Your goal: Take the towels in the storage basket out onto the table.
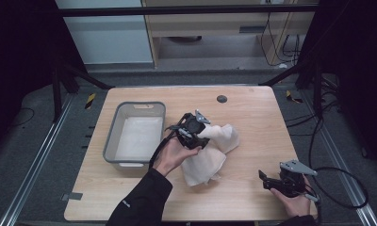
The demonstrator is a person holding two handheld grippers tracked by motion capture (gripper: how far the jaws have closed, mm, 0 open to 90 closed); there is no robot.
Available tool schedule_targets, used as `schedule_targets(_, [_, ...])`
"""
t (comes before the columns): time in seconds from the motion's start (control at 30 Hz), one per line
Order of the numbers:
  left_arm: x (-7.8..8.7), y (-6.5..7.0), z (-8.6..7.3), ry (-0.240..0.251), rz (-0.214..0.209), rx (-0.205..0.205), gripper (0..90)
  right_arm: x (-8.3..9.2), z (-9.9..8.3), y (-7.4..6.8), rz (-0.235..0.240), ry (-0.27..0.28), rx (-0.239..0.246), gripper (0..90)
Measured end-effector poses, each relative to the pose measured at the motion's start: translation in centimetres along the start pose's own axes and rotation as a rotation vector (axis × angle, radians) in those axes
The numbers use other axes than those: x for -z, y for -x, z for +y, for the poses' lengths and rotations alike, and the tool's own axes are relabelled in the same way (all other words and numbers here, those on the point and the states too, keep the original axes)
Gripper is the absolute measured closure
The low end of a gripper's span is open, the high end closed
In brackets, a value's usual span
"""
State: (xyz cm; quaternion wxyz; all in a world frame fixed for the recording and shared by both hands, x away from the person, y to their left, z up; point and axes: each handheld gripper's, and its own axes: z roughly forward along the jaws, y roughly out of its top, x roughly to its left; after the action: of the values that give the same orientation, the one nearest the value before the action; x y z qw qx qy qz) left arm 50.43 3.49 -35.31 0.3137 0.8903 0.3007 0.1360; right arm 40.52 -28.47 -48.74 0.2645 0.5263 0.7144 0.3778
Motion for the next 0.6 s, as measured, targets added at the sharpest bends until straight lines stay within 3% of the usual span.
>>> schedule_targets(0.37, [-2.2,0.0,-1.4,0.008,-0.007,0.02,63.0,0.0,0.0,0.0,-0.002,0.0,0.003,12.6])
schedule_targets(0.6, [-2.6,-0.1,-2.0,0.012,-0.019,0.02,58.4,0.0,0.0,0.0,-0.004,-0.003,0.007,12.6])
